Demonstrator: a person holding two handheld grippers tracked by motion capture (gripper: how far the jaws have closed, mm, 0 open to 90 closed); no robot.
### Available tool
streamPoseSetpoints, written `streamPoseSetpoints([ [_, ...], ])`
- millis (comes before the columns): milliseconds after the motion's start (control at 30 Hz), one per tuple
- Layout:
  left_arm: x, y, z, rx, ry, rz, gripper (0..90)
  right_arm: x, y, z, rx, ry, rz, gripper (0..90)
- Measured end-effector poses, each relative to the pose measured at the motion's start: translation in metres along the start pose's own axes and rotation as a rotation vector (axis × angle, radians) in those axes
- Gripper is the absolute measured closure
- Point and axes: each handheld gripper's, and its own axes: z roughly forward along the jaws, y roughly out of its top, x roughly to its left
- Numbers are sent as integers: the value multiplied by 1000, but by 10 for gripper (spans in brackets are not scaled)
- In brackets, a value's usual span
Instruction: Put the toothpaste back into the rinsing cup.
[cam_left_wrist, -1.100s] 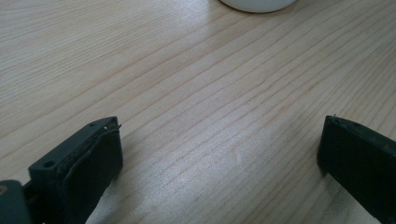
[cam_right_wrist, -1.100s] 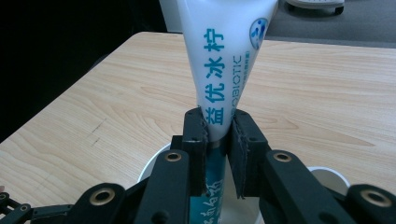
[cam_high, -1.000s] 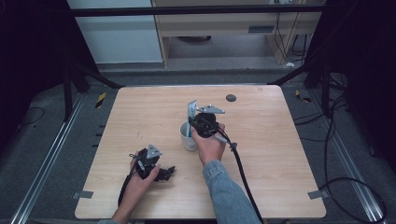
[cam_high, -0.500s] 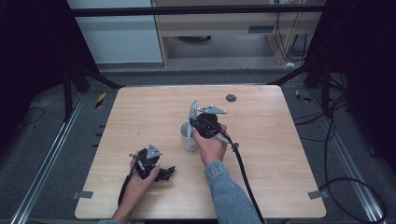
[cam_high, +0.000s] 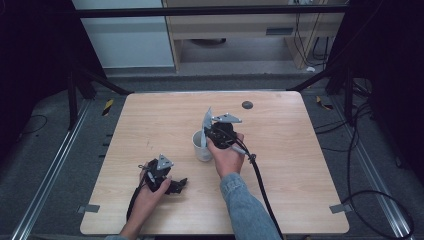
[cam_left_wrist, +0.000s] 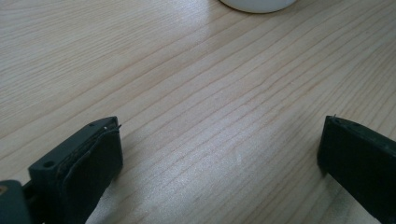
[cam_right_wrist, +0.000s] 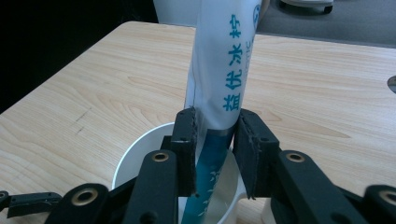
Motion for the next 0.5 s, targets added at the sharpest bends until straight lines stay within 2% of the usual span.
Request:
streamPoseSetpoints([
  [500, 0, 0, 0, 0, 0, 1, 0, -1, -2, -1, 20, 3, -3, 625],
])
